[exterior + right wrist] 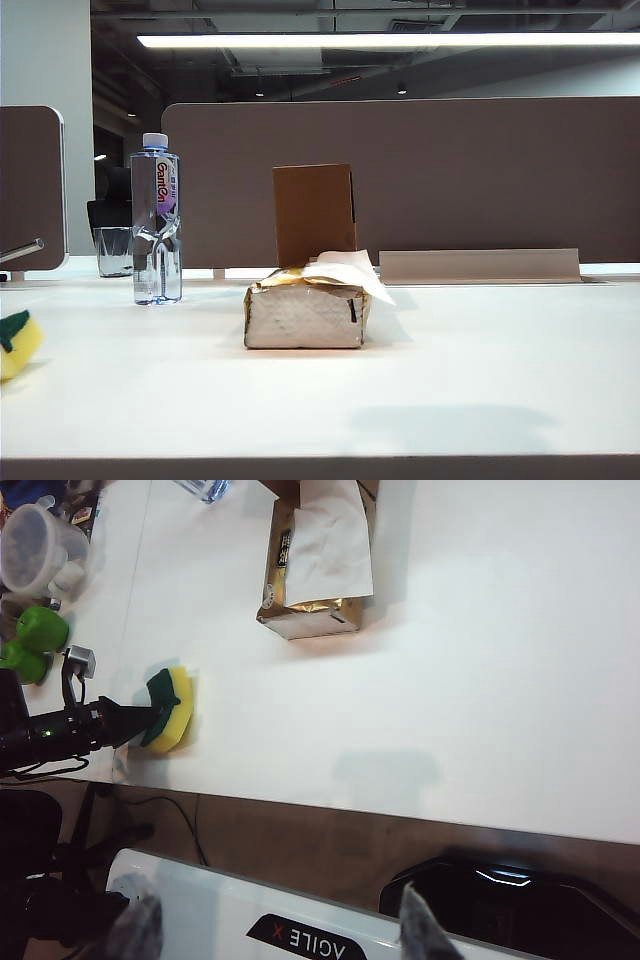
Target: Move the sponge from right to left to wipe the table, avoiding obstacles on the table, and finally reaching the bottle of mineral water.
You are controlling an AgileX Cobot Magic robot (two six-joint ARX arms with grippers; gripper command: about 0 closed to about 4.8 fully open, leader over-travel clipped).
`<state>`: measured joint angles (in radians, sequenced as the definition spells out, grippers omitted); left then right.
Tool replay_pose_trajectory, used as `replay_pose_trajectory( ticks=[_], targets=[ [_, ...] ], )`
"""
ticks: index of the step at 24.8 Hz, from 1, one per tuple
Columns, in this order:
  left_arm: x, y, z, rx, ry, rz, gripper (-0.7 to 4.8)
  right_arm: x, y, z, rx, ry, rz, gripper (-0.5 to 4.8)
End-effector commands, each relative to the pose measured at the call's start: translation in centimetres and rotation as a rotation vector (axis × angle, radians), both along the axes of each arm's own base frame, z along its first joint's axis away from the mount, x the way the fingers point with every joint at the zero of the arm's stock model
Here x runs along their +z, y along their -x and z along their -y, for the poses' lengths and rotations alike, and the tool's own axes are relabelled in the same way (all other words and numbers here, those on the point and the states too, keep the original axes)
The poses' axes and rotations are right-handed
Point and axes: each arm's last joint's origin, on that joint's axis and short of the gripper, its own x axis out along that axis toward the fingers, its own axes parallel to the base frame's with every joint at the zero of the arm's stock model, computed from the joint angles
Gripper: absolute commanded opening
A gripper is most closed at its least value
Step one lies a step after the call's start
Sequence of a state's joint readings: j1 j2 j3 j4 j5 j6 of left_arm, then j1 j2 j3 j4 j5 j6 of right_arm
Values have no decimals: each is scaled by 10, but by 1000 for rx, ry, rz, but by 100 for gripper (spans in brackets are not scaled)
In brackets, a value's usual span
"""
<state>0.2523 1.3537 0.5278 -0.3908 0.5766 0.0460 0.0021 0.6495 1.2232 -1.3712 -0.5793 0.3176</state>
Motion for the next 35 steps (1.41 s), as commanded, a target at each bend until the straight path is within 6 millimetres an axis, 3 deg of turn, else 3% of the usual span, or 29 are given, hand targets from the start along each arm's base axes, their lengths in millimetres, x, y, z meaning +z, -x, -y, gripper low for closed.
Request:
replay_pose_trajectory(
  ticks=[1, 25, 30, 35],
  targets=[
    [-7, 6, -2, 32, -81, -78, -5, 1, 0, 0, 5, -6, 11, 305],
    [1, -16, -8, 100, -106, 115, -5, 1, 0, 0, 4, -6, 10, 305],
    [-3, -29, -5, 71, -95, 92, -5, 1, 0, 0, 1, -8, 8, 305],
    [-8, -56, 6, 8, -93, 86, -5, 2, 0, 0, -9, -19, -1, 305]
  ],
)
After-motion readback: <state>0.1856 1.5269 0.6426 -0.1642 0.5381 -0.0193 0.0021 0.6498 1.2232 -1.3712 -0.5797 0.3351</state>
